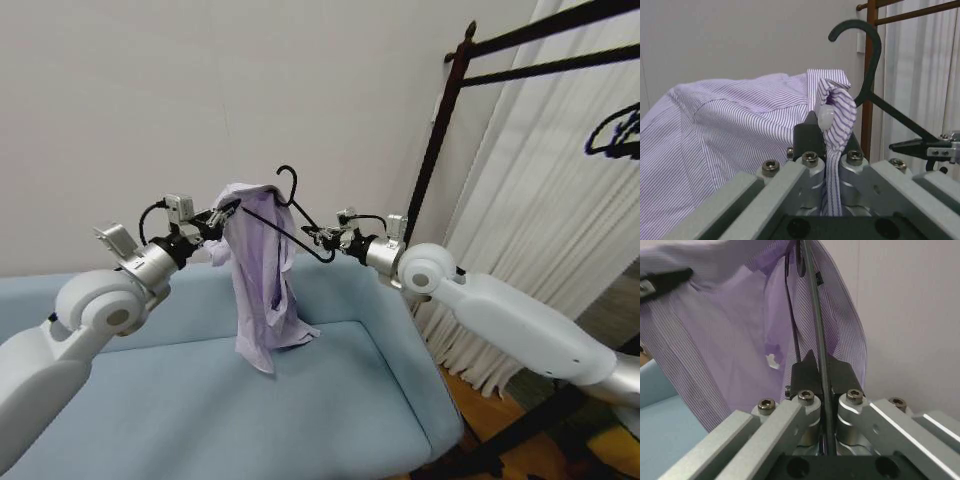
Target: Pick up the clothes from the sofa and hang them on the clothes hanger.
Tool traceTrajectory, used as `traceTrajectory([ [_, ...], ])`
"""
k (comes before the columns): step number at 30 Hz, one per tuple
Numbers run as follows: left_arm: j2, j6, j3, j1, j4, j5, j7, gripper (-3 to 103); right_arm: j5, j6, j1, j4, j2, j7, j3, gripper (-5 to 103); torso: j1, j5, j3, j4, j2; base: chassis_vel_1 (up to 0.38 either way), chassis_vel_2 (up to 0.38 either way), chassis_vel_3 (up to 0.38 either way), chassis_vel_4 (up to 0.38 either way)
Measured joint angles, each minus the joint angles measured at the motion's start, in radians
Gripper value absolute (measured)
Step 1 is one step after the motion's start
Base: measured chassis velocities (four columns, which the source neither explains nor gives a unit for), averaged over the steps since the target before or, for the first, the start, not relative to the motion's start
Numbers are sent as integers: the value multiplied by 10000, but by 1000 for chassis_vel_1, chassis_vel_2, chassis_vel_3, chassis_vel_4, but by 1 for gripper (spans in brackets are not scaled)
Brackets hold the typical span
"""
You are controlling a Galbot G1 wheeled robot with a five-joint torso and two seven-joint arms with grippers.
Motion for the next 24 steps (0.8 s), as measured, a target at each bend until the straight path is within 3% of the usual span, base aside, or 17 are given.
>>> traceTrajectory([
  [10,-50,-190,-265,852,-140,545,130,0,1,-56,412,-283,-148,-477,84,2,0,-2,0,0,0,0,0,0,0],
  [24,-156,-325,-311,1213,-527,772,247,0,-20,-42,715,-270,622,-181,-643,2,0,-2,0,0,2,0,0,0,0],
])
